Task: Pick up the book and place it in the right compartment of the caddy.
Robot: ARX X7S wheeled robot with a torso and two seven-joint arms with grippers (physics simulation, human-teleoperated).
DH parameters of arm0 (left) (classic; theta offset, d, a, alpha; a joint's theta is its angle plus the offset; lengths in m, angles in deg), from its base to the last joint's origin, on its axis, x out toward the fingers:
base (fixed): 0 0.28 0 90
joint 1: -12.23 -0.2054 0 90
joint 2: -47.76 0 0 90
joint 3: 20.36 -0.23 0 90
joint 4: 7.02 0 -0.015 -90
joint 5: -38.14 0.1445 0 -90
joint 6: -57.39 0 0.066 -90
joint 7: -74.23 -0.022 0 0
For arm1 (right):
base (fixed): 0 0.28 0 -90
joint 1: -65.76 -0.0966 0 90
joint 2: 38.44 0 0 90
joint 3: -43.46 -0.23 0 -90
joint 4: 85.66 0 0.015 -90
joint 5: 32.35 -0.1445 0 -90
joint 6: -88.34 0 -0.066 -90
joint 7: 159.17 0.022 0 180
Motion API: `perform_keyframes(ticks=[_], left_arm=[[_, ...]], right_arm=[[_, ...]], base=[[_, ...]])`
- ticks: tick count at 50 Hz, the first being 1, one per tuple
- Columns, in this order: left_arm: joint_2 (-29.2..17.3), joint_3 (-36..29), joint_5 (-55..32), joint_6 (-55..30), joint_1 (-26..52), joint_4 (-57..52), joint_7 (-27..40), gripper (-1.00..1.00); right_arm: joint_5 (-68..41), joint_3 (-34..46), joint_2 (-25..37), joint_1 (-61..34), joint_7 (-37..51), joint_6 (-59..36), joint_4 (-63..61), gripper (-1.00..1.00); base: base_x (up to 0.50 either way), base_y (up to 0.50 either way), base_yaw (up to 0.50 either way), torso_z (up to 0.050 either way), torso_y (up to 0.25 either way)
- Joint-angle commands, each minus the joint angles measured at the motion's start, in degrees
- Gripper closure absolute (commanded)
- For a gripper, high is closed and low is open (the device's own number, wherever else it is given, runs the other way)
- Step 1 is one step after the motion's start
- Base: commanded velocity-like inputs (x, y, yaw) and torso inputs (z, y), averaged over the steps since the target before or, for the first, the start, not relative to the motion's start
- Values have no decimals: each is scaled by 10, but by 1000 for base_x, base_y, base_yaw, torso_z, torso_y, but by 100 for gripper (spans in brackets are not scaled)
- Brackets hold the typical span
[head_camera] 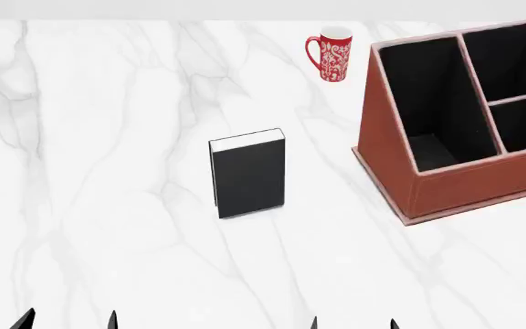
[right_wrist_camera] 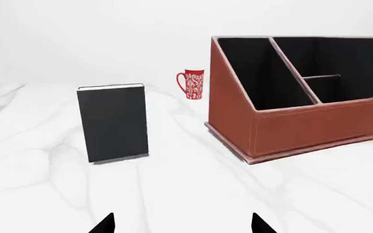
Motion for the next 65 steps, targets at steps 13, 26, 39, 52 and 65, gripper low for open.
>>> perform_keyframes(ticks=[13, 26, 39, 52, 65], left_arm=[[-28, -26, -51, -17, -3, -22, 25, -100], [-40, -46, -48, -14, -3, -21, 43, -100], [-49, -56, -55, -15, -1, -22, 55, -100], [-56, -67, -63, -13, 0, -20, 64, -100], [-66, -83, -70, -4, -2, -16, 62, -100]], right_arm=[[-14, 35, 31, 5, 32, -29, -40, -100], [-38, 46, 43, 4, 36, -41, -35, -100], [-42, 55, 52, 4, 48, -39, -39, -100], [-46, 66, 59, 6, 61, -28, -36, -100], [-52, 77, 66, 8, 69, -25, -36, -100]], base=[[0, 0, 0, 0, 0], [0, -236, 0, 0, 0], [0, -500, 0, 0, 0], [0, -255, 0, 0, 0], [0, 0, 0, 0, 0]])
